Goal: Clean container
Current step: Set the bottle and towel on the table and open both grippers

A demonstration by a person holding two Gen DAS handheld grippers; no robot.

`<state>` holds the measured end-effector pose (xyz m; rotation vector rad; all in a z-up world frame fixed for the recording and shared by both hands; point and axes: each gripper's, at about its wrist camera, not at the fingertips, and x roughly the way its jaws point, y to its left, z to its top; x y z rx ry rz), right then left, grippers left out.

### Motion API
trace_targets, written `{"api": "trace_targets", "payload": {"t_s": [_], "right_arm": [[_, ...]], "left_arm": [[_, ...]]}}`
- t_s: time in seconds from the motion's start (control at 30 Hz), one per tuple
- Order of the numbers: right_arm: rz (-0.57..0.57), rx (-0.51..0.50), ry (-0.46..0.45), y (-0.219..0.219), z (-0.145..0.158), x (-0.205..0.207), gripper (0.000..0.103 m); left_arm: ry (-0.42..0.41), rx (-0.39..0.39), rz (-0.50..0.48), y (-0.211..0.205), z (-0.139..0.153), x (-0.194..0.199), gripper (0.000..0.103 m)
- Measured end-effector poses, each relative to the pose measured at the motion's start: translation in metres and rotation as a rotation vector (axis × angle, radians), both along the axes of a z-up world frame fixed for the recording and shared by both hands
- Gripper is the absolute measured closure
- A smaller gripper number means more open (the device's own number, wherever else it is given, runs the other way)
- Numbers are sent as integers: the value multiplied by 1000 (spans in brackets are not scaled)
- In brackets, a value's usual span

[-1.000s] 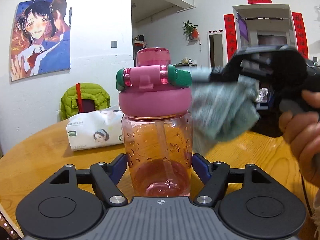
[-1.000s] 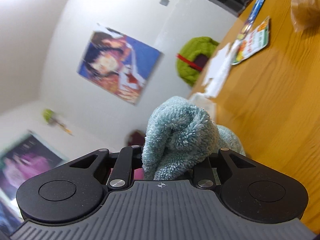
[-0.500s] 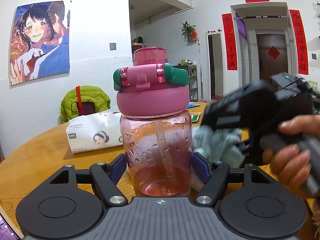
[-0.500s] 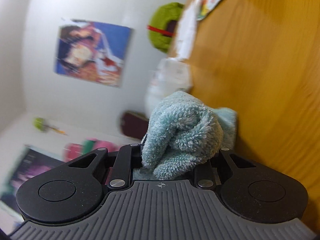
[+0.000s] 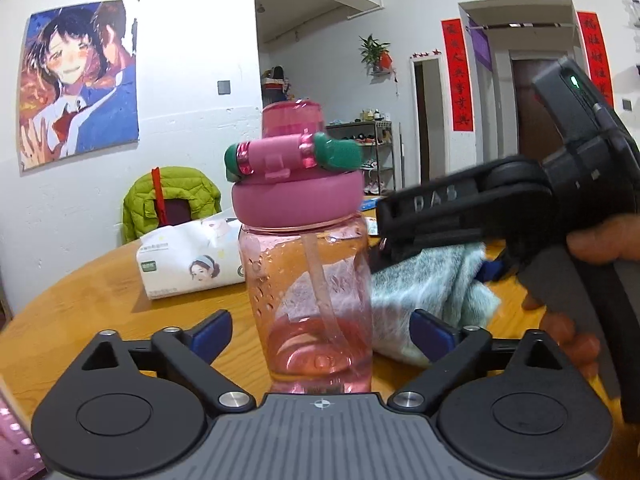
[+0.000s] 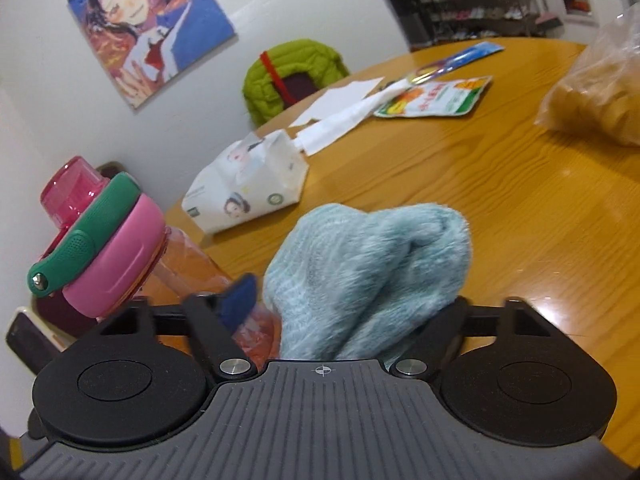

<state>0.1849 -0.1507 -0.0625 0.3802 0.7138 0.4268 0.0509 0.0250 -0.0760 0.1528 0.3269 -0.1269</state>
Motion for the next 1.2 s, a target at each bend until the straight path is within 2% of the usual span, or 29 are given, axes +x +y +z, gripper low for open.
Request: {"api": "trace_targets", "payload": {"t_s": [0.17,0.3,0.4,0.57,0.73,0.93,1.2], "right_arm": [[-62,-167,-107,-5,24,-32,8],[4,-177,-157,-10,51,-59,5],[48,-167,-149,-13,75,-77,3],[82,-256,-137,-15,116,-115,0],[132,-269,-100,-19,144,-147,0],[144,-301,-83,-17,158,-170,0],[167,-295,-62,-20,161,-181,0]], "left_arm": [[33,16,22,-4,13,-19,1],[46,21,90,-8,28,-31,1],[64,-5,114,-7,43,-42,1],[137,-85,142,-2,69,-59,1],[216,-136,200,0,86,-70,1],[301,-247,172,-1,93,-79,1],[279,-228,130,-13,101,-83,1]]}}
